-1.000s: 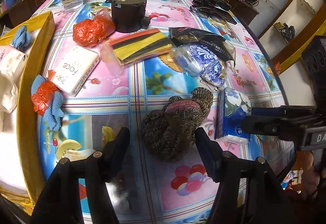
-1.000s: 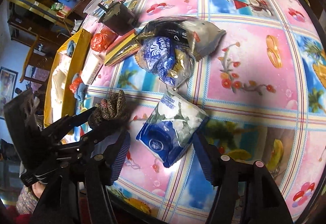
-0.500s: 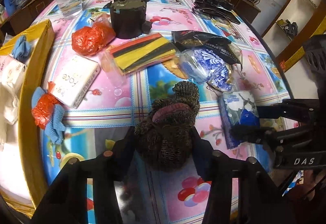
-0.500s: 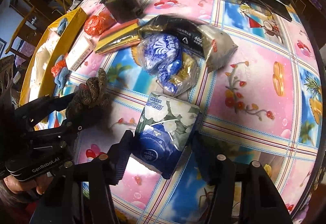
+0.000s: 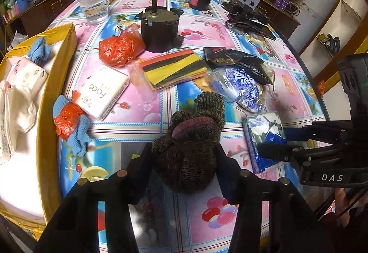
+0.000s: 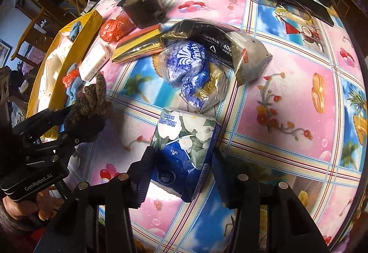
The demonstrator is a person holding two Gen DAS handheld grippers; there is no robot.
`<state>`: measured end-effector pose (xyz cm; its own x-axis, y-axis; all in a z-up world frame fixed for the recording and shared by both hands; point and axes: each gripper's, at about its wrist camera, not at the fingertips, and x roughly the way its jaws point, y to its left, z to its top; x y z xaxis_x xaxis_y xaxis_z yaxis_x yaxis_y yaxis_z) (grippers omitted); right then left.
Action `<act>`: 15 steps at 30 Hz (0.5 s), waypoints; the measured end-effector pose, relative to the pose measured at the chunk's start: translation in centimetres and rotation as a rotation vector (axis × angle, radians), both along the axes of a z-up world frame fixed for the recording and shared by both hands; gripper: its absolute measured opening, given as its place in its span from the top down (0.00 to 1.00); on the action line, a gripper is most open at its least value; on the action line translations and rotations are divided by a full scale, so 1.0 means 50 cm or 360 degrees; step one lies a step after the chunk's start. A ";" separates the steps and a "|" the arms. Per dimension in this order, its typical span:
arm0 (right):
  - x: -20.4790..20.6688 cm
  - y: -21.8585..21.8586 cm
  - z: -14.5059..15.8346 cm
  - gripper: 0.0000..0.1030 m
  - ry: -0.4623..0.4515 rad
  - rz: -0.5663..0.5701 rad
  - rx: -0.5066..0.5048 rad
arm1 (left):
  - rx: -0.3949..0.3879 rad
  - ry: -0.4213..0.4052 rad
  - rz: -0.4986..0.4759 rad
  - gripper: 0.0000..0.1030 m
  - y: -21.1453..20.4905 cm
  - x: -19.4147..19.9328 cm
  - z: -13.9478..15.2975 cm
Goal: Organize soft objects
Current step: 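Carry the brown glove with left while right carries the floral tissue pack toward the box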
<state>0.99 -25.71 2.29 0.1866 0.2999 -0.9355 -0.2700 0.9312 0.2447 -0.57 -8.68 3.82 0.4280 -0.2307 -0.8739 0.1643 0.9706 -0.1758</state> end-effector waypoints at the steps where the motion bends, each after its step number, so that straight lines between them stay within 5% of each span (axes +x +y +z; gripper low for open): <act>1: 0.000 0.002 0.000 0.44 -0.0003 -0.0001 -0.0013 | 0.0002 -0.0002 0.0006 0.52 0.002 -0.002 0.001; 9: -0.004 0.036 0.006 0.22 -0.0037 0.0111 -0.0096 | -0.0001 -0.0011 0.0046 0.52 0.017 -0.008 0.006; 13: -0.002 0.041 -0.006 0.24 -0.0020 0.0123 -0.0166 | -0.0004 -0.0012 0.0046 0.52 0.018 -0.007 0.005; 15: 0.003 0.035 -0.008 0.36 -0.0014 0.0109 -0.0186 | -0.0006 -0.0014 0.0050 0.52 0.020 -0.006 0.006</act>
<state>1.12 -23.96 1.89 0.1780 0.2012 -0.9632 -0.3355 0.9326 0.1328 -0.89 -7.67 4.10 0.4427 -0.2203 -0.8692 0.1350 0.9747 -0.1783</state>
